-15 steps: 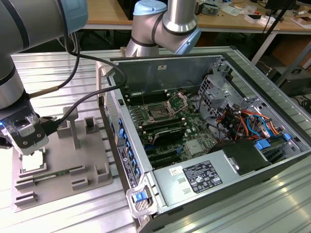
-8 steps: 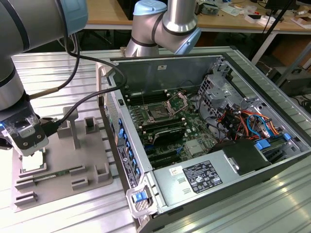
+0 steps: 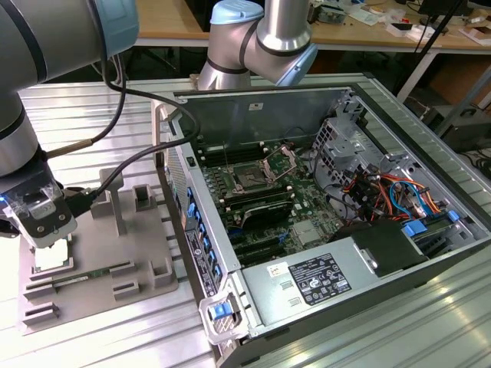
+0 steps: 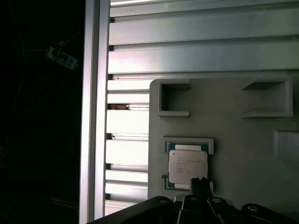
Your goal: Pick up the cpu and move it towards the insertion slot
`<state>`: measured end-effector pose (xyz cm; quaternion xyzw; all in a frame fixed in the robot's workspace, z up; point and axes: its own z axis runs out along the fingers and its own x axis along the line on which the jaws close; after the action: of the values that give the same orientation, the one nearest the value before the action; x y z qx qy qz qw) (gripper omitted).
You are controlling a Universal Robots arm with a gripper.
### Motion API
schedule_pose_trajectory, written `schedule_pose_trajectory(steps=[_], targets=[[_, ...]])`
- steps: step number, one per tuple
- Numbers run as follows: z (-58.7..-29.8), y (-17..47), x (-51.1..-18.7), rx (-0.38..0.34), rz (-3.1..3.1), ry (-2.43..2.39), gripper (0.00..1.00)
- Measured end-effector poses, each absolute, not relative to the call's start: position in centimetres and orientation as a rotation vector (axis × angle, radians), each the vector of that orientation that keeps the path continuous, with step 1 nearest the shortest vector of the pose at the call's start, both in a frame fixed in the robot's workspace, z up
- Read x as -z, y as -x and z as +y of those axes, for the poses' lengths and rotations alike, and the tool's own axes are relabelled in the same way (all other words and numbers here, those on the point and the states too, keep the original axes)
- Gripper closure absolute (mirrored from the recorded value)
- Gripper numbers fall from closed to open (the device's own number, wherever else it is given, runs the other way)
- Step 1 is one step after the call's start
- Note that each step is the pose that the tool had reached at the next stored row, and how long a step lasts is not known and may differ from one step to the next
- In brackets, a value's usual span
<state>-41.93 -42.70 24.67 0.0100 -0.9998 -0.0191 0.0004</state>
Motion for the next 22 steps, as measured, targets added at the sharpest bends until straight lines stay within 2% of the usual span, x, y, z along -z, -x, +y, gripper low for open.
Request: schedule_pose_trajectory(steps=[22], targets=[[-42.83, 42.22, -23.87, 0.060, -3.140, -0.032, 0.89]])
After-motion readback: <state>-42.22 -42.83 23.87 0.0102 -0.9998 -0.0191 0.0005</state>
